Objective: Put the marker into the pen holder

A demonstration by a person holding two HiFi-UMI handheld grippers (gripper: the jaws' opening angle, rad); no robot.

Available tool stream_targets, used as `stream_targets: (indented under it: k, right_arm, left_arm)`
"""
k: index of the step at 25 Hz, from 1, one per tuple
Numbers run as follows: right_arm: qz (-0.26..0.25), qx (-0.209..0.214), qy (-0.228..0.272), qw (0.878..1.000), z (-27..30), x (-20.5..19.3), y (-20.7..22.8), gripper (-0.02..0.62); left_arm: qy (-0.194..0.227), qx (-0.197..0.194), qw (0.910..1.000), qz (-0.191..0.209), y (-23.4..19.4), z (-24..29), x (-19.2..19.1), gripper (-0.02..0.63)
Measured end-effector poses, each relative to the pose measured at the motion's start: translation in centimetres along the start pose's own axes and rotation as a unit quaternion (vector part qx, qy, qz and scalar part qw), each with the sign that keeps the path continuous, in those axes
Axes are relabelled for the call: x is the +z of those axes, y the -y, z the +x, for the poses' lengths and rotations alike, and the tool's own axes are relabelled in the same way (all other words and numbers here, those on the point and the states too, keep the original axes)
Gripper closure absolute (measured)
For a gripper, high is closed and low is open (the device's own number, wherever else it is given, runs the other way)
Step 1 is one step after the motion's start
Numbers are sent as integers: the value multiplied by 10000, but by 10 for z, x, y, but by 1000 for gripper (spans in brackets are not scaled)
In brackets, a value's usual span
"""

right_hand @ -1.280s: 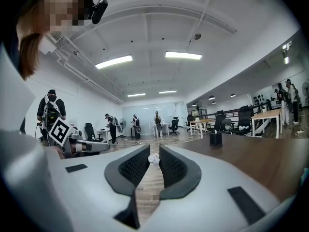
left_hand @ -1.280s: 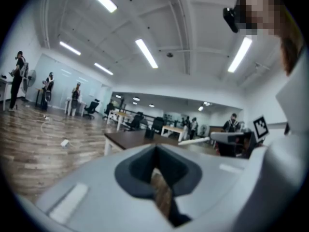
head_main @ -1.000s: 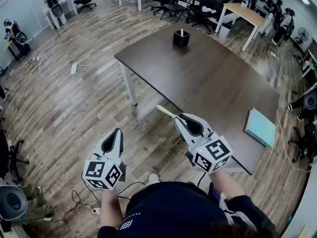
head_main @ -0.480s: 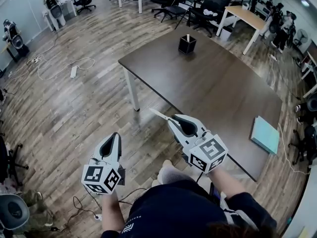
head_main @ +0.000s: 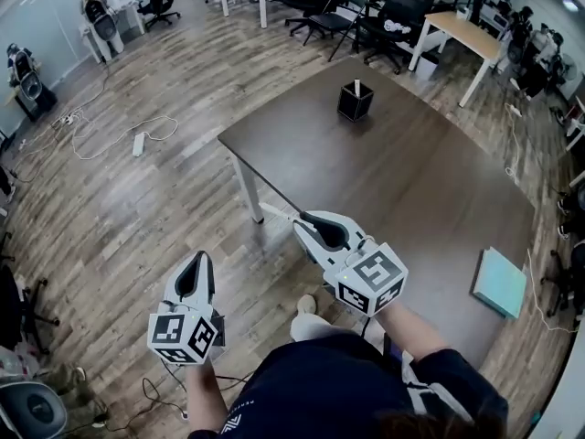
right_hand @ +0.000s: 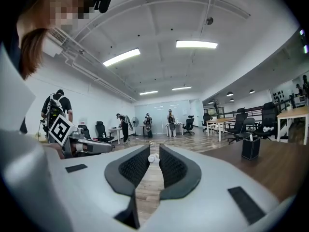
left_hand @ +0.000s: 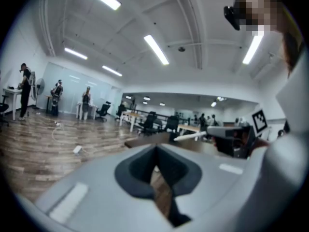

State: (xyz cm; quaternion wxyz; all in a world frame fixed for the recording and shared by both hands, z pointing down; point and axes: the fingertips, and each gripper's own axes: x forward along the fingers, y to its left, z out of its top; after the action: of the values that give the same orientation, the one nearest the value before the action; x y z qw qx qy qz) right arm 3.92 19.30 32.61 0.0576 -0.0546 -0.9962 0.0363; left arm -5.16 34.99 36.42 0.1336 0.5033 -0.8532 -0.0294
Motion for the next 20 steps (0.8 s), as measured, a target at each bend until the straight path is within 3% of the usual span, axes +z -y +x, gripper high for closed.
stream_targets:
  k: [5,12,20]
  right_arm:
    - [6,61,0,10000,24,9,43,540]
    - [-26,-72,21,10000,41,7,96,539]
    - [25,-284,92,9996,47,9,129,539]
  left_arm:
    - [-14,-9,10000,-58,-6,54,17,601]
    - [-36,-137,9998,162,2,128,23,601]
    - [-175,-554,9982,115,19,183,27,601]
